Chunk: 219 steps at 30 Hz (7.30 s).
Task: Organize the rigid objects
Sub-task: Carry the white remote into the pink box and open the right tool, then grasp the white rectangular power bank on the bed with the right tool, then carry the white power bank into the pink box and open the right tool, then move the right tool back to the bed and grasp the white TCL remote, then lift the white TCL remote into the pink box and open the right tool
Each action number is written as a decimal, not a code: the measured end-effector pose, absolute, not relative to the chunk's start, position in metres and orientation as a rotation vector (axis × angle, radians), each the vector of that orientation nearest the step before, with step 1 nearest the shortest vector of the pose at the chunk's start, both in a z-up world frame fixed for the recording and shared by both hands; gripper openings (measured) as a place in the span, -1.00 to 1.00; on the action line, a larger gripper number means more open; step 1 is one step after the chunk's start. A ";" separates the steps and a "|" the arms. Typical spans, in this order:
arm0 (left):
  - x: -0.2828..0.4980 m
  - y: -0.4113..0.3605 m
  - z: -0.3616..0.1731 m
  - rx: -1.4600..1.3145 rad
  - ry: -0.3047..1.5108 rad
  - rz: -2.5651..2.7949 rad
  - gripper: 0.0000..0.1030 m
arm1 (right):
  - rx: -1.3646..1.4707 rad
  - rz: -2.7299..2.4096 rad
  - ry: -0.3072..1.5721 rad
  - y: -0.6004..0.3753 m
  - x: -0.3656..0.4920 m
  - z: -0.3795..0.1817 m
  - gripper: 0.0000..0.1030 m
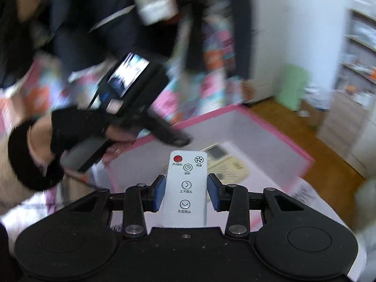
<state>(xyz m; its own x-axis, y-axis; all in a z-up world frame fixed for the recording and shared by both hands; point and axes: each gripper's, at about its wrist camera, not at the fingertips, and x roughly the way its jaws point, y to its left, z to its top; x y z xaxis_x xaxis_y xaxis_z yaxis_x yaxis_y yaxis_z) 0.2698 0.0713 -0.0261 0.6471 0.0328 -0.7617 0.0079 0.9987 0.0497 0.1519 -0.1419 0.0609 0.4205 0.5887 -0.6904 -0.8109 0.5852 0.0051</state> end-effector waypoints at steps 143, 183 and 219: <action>0.262 0.061 -0.024 0.172 0.843 0.016 -0.83 | -0.057 0.522 0.896 -0.182 0.151 0.065 0.14; 0.262 0.051 -0.025 0.267 0.838 0.059 -0.77 | -0.358 0.321 0.803 -0.344 0.157 -0.074 0.70; 0.260 0.054 -0.027 0.258 0.835 0.063 -0.76 | -0.048 0.244 0.772 -0.334 0.117 -0.042 0.22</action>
